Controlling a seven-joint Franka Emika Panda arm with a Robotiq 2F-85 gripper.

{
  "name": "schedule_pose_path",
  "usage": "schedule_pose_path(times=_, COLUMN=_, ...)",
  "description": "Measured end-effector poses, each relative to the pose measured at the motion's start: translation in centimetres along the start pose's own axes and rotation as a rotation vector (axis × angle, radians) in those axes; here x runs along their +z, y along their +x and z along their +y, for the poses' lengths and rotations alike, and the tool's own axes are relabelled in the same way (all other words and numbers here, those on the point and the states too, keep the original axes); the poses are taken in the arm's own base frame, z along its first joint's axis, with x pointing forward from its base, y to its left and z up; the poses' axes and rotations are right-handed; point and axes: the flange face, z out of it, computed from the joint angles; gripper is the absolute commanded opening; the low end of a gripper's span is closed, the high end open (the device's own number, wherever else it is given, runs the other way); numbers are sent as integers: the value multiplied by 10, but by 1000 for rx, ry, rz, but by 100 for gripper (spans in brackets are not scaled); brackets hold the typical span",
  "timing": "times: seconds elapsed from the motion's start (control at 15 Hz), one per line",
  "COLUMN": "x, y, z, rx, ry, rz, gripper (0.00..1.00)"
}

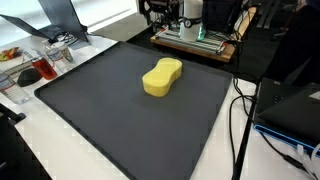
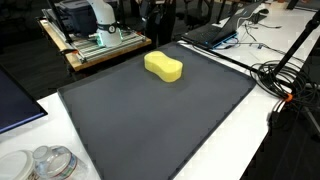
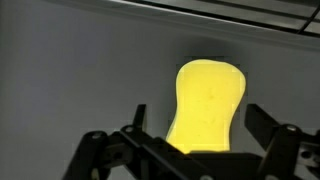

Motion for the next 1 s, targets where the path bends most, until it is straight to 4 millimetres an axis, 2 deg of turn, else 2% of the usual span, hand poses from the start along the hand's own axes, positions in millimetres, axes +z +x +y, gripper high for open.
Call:
schedule_pose_path(times=0.13, x=10, y=-3, z=18, rx=-21, ry=46, rz=3, gripper=100)
schedule_pose_path(times=0.47, x=11, y=-3, z=17, rx=-30, ry=52, rz=5, gripper=100)
schedule_pose_path(times=0.6, x=18, y=1, z=17, rx=-36, ry=58, rz=1, gripper=100)
schedule_pose_path(times=1.0, x=67, y=30, z=22, rx=-156, ry=165, rz=43, gripper=100)
